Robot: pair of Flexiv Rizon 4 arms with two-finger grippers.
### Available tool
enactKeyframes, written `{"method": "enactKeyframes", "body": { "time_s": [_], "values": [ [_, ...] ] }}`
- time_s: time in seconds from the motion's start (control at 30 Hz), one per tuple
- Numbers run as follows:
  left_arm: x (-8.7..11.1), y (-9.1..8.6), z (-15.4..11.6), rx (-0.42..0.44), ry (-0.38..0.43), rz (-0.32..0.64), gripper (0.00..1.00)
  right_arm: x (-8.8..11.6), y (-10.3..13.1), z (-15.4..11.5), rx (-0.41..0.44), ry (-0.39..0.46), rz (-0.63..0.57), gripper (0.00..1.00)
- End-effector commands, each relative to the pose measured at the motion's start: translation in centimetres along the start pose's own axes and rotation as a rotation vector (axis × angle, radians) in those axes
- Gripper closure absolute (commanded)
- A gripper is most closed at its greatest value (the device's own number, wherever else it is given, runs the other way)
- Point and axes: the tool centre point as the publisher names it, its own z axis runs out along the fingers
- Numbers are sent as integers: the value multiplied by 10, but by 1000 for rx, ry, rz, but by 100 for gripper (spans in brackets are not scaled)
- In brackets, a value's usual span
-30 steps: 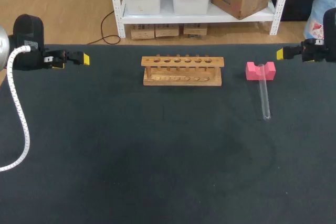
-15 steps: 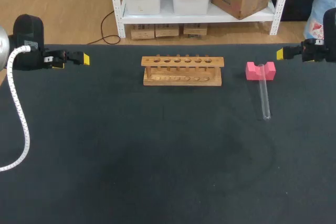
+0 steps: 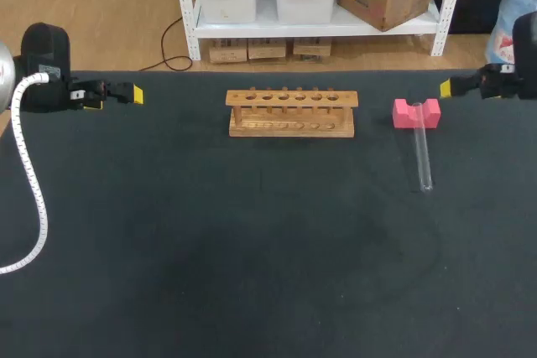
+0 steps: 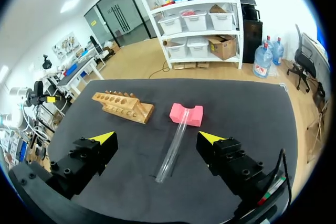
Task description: Grasp the test tube, adjust it, and insert it.
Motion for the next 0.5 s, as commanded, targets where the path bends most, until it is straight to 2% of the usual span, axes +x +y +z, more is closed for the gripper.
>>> {"method": "enactKeyframes", "body": {
  "time_s": [0.03,0.23,0.37,0.5],
  "values": [
    [0,0,0,0,0,0,0,-1,6,11,60,-3,8,0],
    [0,0,0,0,0,0,0,-7,1,9,76,-26,27,0],
    [0,3,-6,131,-48,110,0,-9,-2,8,83,-32,37,0],
    [-4,10,-12,219,-111,177,0,-8,-5,8,80,-27,53,0]
  ]
}}
